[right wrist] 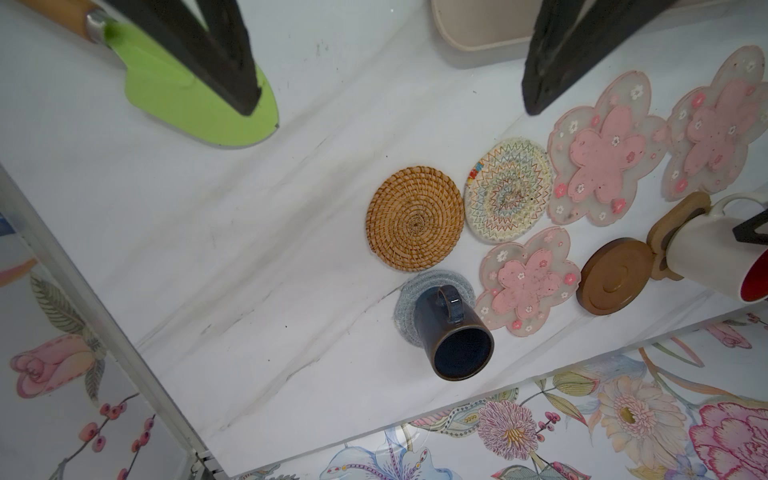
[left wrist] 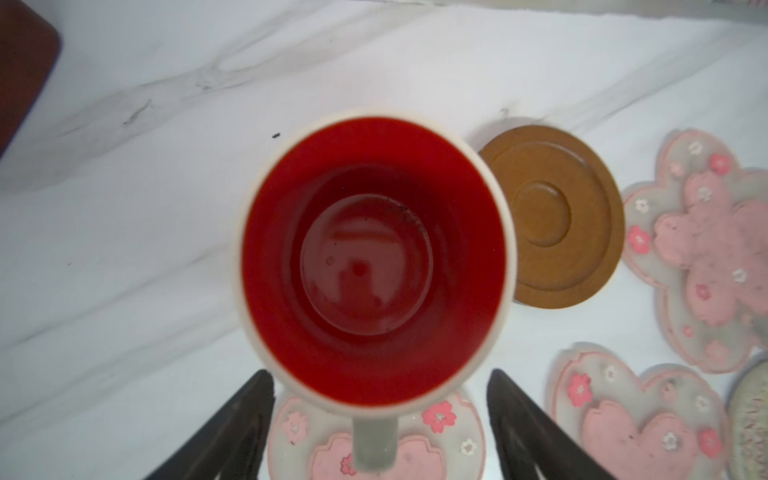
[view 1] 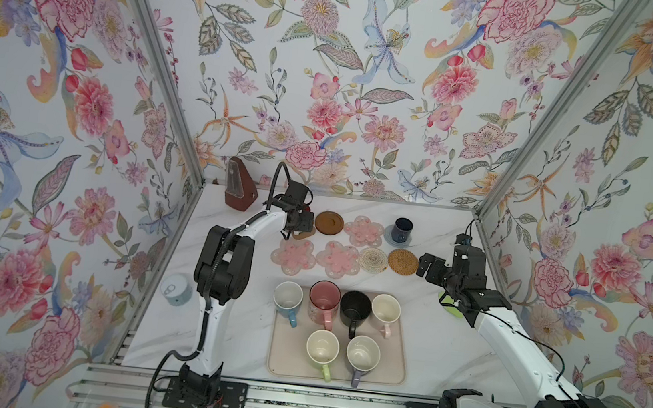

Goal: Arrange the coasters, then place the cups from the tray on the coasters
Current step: 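Lower the red-lined mug toward the brown wooden coaster with the left gripper, then open the left gripper and draw it back while the right gripper moves to the tray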

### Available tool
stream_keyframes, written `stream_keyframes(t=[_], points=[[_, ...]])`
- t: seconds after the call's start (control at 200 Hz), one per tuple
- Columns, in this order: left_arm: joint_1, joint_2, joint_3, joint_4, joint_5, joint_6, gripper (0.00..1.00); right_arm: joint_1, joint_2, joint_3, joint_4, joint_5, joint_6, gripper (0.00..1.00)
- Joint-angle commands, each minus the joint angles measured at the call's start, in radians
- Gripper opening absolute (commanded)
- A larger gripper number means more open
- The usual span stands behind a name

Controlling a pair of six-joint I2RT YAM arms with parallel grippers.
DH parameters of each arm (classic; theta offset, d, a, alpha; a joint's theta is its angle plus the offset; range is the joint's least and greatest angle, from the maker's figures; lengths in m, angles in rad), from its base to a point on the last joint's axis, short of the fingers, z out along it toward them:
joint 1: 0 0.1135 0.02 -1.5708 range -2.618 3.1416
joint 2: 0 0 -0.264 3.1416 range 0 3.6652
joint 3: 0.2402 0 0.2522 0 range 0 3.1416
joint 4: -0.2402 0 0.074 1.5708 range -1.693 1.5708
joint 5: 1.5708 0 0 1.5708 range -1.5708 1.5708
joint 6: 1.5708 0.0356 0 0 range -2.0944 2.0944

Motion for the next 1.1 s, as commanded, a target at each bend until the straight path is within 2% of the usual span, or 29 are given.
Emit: stream_keyframes(t=[0.0, 0.08, 0.28, 0.44, 0.595, 0.766, 0.946, 1.096], points=[[-0.002, -0.214, -0.102, 0.129, -0.03, -0.002, 0.92, -0.008, -0.004, 0.034, -0.016, -0.014, -0.003, 0.99], [-0.002, -0.37, -0.28, 0.258, -0.04, -0.005, 0.99, -0.008, -0.001, 0.033, -0.015, -0.02, 0.001, 0.99], [0.002, -0.781, -0.841, 0.577, -0.099, -0.073, 0.99, -0.008, 0.002, 0.03, -0.011, -0.019, 0.002, 0.99], [0.006, -0.985, -1.11, 0.655, -0.159, -0.138, 0.99, -0.007, 0.021, 0.041, -0.021, -0.037, 0.012, 0.99], [0.01, -1.064, -1.178, 0.649, -0.18, -0.15, 0.99, 0.011, -0.002, 0.069, -0.112, -0.046, 0.018, 0.99], [0.01, -1.063, -1.18, 0.644, -0.21, -0.155, 0.99, 0.085, -0.122, 0.051, -0.288, -0.01, 0.057, 0.99], [0.015, -1.061, -1.184, 0.647, -0.234, -0.137, 0.99, 0.255, -0.25, 0.025, -0.484, 0.12, 0.162, 0.99], [0.018, -1.051, -1.167, 0.644, -0.241, -0.129, 0.99, 0.406, -0.286, -0.005, -0.536, 0.13, 0.271, 0.99]])
